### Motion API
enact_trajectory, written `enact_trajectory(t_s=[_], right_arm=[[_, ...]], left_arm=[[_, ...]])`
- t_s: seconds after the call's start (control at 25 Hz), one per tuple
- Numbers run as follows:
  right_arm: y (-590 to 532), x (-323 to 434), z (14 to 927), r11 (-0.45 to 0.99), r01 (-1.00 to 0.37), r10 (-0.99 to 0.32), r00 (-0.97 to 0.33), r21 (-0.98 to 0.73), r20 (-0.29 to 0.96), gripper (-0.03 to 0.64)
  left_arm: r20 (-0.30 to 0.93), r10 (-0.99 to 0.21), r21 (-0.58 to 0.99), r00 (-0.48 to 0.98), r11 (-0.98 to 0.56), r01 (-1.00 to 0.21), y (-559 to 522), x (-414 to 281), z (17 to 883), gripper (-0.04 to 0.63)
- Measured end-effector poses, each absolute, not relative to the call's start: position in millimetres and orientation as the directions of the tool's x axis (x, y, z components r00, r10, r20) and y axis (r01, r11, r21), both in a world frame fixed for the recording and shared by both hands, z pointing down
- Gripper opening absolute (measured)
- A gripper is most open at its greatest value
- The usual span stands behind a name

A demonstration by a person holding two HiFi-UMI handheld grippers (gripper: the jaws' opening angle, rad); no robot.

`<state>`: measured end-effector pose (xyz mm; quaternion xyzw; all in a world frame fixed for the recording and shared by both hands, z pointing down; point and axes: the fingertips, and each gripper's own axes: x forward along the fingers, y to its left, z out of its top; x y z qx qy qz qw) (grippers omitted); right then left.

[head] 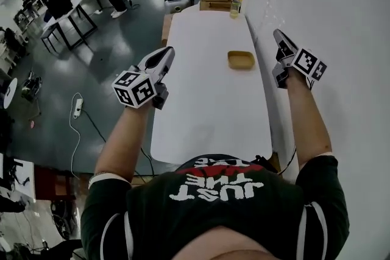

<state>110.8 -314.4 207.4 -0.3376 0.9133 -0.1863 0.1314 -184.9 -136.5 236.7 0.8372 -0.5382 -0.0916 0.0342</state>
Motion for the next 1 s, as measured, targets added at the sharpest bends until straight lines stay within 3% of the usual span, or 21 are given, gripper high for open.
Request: enact_trajectory(t_s=[0.36, 1.0], right_arm=[[-293.8, 129.3, 160.9, 0.77, -0.602, -0.635, -0.755, -0.212, -0.163, 0.029], [-226.6, 116.8, 105.4, 0.709, -0.705, -0.675, -0.689, 0.026, -0.264, 0.029]], left_arm=[[-0.146, -0.93, 0.106, 0.338, -0.355, -0.929, -113.1, -150.6, 185.4, 0.0], [-0.184, -0.883, 0.064, 0.432, -0.449, -0.891, -96.7, -169.3, 125.9, 0.0]])
